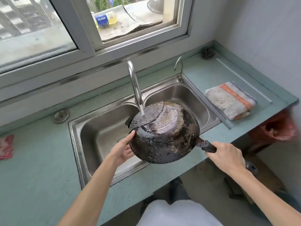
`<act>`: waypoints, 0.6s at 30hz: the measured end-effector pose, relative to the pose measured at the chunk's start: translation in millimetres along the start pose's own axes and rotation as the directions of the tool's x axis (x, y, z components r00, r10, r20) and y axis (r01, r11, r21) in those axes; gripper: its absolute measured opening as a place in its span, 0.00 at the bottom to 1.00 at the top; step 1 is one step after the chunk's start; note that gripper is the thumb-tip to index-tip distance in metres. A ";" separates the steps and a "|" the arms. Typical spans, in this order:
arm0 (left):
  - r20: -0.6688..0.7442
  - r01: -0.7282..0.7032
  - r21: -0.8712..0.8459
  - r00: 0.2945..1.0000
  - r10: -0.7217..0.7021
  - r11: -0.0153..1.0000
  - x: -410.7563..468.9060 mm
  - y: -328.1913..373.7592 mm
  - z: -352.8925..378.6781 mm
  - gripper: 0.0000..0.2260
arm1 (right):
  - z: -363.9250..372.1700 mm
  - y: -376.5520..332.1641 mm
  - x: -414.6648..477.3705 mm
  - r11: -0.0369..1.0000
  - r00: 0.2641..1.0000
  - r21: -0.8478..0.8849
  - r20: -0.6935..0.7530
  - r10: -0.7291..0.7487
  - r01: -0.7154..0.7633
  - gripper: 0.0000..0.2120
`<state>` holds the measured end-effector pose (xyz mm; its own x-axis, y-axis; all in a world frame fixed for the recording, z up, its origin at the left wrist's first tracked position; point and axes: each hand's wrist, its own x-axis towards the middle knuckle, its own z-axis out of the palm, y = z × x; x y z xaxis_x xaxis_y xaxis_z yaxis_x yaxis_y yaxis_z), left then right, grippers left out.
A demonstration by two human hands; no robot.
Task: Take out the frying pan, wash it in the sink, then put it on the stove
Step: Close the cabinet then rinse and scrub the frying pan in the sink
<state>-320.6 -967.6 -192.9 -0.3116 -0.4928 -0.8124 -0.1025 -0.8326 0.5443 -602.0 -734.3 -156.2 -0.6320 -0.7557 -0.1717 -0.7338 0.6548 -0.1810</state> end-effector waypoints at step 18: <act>-0.242 -0.267 -0.447 0.955 0.172 0.854 -42.0 7.0 -67.5 0.10 | 29.3 -51.5 32.0 0.961 0.952 0.207 0.210 -0.225 0.182 0.14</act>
<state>-244.5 -969.7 -169.1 -0.0862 -0.6748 -0.7330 0.4176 -0.6924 0.5883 -577.1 -791.9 -180.7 -0.3842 -0.8639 -0.3256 -0.7689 0.4946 -0.4052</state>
